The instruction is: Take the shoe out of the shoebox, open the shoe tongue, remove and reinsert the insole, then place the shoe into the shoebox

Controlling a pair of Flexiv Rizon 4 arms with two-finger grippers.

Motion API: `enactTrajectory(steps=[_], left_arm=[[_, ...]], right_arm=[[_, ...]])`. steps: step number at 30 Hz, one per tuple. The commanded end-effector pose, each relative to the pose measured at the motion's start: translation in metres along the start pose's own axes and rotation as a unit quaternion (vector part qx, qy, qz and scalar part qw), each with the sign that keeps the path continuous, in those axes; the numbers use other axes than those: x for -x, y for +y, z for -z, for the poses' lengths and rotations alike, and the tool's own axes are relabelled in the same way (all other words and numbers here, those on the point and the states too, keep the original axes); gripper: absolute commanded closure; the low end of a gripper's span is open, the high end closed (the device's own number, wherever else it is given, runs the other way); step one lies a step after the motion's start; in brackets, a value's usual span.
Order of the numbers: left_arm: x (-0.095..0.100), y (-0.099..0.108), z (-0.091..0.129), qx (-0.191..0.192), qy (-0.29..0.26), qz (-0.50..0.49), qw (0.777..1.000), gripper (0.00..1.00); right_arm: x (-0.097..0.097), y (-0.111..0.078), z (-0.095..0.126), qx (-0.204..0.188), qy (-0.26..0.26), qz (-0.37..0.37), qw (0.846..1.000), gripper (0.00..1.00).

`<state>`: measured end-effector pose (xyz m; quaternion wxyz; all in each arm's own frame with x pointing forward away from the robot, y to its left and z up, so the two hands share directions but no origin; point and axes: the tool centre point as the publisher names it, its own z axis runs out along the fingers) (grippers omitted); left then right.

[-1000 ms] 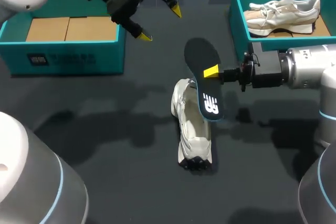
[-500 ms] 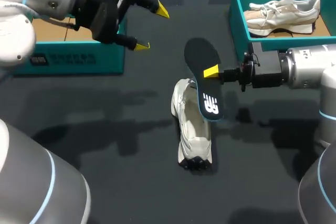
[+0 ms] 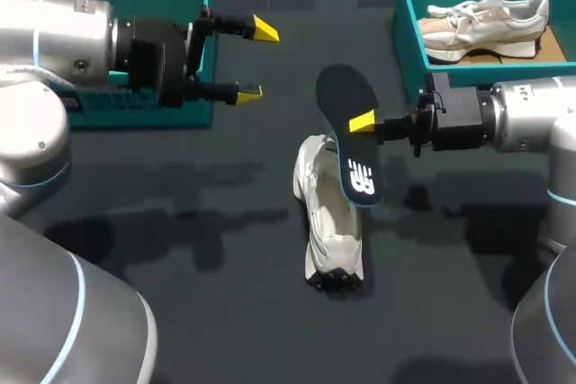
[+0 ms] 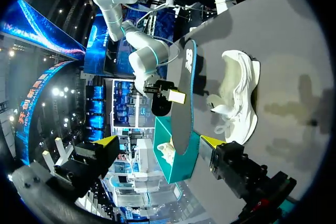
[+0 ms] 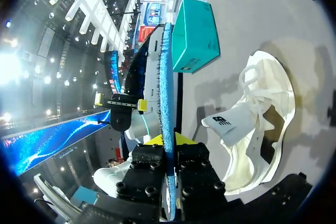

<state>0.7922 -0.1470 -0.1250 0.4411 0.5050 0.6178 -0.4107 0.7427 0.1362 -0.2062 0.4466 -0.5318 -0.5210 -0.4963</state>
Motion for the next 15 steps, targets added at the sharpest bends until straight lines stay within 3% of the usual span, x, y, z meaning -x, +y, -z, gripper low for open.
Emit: enactTrajectory(steps=[1,15], left_arm=[[-0.009,-0.004,-0.002,0.007,-0.074,-0.011,0.997,0.00],[-0.027,-0.012,-0.027,-0.013,-0.079,-0.013,0.997,0.00]], right_arm=[[-0.001,-0.004,-0.004,0.019,0.003,-0.007,1.000,1.00],[-0.024,-0.009,-0.018,0.027,0.016,-0.010,0.999,1.00]])
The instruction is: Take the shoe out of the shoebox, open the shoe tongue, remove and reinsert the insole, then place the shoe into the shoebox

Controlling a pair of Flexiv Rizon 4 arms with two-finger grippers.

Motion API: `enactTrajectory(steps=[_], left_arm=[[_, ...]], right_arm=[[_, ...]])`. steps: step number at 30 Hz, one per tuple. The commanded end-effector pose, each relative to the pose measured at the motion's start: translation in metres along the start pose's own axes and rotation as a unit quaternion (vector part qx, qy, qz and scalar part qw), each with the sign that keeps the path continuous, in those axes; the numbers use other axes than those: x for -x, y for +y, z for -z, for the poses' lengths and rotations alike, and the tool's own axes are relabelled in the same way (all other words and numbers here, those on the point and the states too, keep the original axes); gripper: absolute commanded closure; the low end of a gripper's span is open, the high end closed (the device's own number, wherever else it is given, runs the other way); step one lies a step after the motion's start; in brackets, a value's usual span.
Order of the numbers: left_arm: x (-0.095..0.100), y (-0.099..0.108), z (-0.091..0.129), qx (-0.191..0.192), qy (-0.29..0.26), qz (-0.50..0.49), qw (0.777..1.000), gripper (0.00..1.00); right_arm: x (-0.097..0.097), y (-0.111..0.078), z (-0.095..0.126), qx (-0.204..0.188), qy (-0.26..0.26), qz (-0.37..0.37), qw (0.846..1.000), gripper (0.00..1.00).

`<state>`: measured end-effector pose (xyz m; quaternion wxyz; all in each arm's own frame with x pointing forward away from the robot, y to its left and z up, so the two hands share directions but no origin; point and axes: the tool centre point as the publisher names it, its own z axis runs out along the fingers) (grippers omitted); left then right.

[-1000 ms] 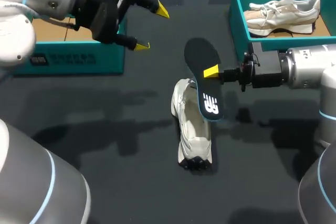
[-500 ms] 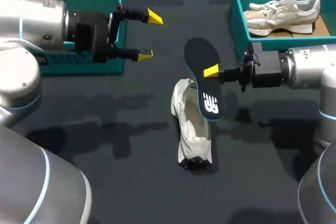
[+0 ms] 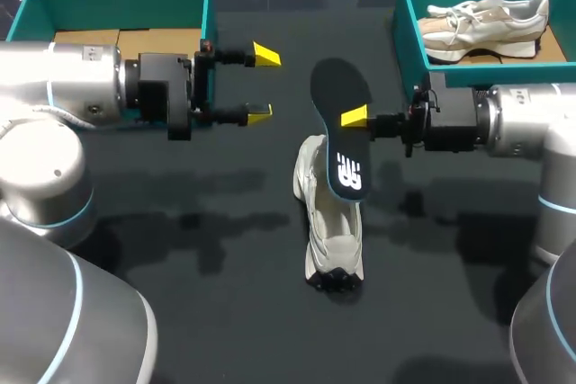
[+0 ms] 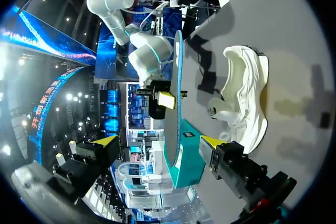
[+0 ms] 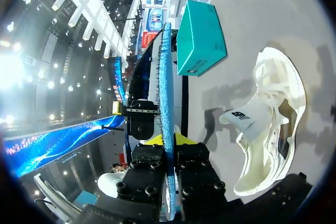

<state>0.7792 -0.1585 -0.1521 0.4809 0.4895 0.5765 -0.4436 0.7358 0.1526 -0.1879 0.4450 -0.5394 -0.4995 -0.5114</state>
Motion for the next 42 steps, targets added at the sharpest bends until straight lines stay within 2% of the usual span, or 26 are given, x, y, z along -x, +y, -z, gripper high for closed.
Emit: enactTrajectory(steps=[1,7,11,16,17,19,20,25,38,42], left_arm=[[-0.005,-0.001,-0.012,-0.003,-0.015,0.000,1.000,0.00],[-0.010,-0.005,-0.023,-0.008,-0.027,0.009,1.000,0.00],[-0.013,-0.006,-0.030,-0.008,-0.033,0.011,0.999,0.04],[-0.016,-0.009,-0.039,-0.004,-0.033,0.003,0.999,0.15],[-0.016,-0.010,-0.041,-0.004,-0.033,0.003,0.999,0.21],[-0.016,-0.010,-0.046,-0.004,-0.034,0.001,0.999,0.25],[-0.017,-0.011,-0.048,-0.002,-0.035,-0.001,0.999,0.33],[-0.021,-0.013,-0.060,0.002,-0.032,-0.007,0.999,0.48],[-0.027,-0.013,-0.078,0.011,-0.034,-0.014,0.999,0.58],[-0.029,-0.011,-0.082,0.016,-0.033,-0.017,0.999,0.58]], right_arm=[[-0.005,-0.003,-0.004,0.004,0.006,-0.003,1.000,1.00],[-0.006,-0.004,-0.007,0.007,0.021,-0.012,1.000,1.00],[-0.007,-0.006,-0.010,0.007,0.025,-0.019,0.999,1.00],[-0.007,-0.007,-0.013,0.004,0.029,-0.026,0.999,1.00],[-0.007,-0.008,-0.014,0.004,0.029,-0.026,0.999,1.00],[-0.008,-0.009,-0.015,0.003,0.027,-0.027,0.999,1.00],[-0.009,-0.009,-0.016,0.003,0.027,-0.028,0.999,1.00],[-0.009,-0.011,-0.018,0.002,0.027,-0.028,0.999,1.00],[-0.011,-0.015,-0.023,-0.007,0.032,-0.023,0.999,1.00],[-0.012,-0.014,-0.024,-0.010,0.032,-0.023,0.999,1.00]])
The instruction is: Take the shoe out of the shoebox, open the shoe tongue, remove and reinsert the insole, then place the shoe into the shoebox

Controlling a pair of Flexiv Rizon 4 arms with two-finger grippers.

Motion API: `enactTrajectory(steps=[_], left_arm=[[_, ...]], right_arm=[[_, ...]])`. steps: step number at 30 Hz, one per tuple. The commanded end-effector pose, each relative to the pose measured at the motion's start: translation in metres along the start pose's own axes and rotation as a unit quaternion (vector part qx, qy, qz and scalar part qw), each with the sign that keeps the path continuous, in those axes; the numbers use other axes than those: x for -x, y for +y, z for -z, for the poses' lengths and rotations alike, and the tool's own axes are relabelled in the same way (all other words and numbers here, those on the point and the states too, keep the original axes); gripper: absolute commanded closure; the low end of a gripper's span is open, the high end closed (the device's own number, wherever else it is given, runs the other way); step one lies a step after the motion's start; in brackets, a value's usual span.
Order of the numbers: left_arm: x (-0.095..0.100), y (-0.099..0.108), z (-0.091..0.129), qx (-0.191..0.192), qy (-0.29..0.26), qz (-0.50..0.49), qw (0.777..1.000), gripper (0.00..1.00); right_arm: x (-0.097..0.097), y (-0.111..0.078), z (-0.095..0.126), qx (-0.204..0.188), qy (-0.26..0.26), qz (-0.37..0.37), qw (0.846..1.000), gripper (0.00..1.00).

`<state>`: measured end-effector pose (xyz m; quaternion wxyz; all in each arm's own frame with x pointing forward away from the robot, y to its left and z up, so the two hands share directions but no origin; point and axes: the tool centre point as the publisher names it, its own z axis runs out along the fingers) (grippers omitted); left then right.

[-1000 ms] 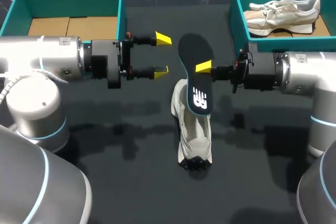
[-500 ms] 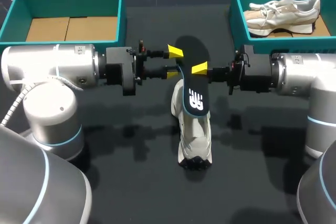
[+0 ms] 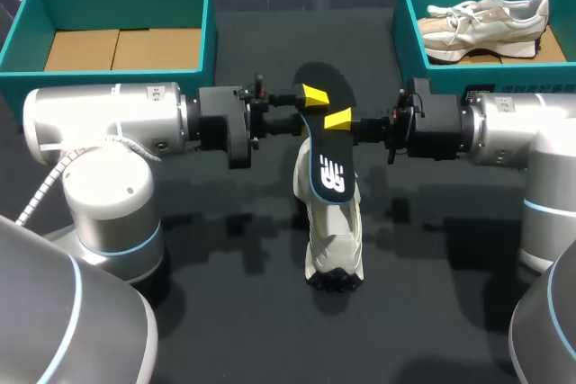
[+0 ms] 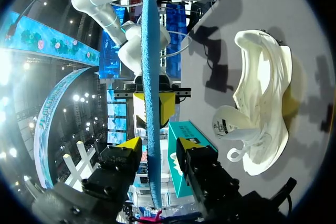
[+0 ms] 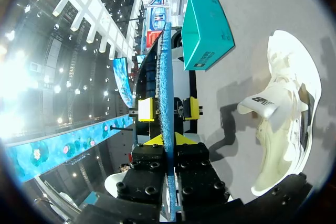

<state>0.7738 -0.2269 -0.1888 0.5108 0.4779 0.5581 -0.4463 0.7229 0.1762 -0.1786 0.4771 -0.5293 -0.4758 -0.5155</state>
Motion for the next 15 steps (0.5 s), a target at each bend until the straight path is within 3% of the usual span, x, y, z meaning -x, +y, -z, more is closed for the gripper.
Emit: enactTrajectory(steps=[1,15], left_arm=[[-0.0031,0.0015,-0.0115,0.006,0.000,-0.003,1.000,0.58],[-0.0058,0.0029,-0.0208,0.010,0.000,-0.004,1.000,0.70]], right_arm=[[0.0002,0.0007,-0.0031,-0.003,-0.002,-0.001,1.000,1.00],[0.0050,0.0027,-0.0036,-0.001,0.002,-0.007,1.000,1.00]])
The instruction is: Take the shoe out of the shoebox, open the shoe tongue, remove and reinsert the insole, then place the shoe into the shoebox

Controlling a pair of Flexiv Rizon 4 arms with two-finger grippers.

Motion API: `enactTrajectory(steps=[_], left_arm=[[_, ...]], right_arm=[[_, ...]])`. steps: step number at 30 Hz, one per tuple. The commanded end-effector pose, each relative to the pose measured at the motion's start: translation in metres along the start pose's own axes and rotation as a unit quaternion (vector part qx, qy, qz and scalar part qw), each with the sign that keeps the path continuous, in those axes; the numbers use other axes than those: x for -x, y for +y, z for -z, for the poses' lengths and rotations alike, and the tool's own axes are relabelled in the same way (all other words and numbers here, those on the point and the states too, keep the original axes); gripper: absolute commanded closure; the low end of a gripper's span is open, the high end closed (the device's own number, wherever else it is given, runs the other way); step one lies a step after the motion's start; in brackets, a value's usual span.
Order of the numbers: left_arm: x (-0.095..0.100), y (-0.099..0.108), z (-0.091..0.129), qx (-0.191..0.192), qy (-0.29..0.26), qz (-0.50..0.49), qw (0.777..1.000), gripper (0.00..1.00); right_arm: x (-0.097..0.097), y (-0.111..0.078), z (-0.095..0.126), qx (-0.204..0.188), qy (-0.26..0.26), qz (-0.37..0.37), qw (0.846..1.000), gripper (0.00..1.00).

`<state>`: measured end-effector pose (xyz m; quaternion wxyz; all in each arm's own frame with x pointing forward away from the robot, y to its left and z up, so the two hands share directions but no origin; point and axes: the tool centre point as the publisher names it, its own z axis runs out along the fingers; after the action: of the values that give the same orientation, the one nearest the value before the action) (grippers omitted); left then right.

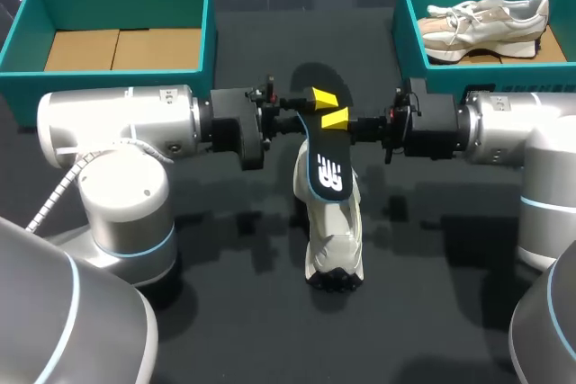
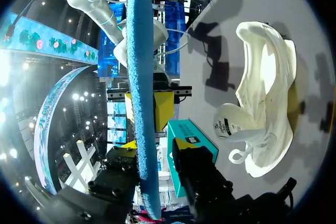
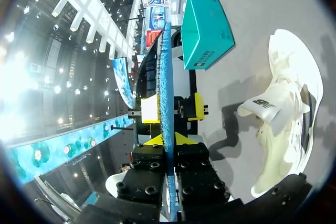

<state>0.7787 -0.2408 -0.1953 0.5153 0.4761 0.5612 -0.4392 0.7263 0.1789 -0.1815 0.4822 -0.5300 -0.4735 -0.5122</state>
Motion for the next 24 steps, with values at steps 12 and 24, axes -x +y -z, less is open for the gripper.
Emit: enactTrajectory(steps=[12,24], left_arm=[[-0.002,-0.002,-0.006,-0.001,-0.004,-0.003,1.000,1.00],[0.009,-0.009,0.015,0.005,-0.001,0.009,1.000,1.00]], right_arm=[[0.008,0.001,0.003,0.007,0.005,-0.009,1.000,1.00],[0.010,-0.004,0.035,-0.023,-0.004,0.068,0.997,0.00]])
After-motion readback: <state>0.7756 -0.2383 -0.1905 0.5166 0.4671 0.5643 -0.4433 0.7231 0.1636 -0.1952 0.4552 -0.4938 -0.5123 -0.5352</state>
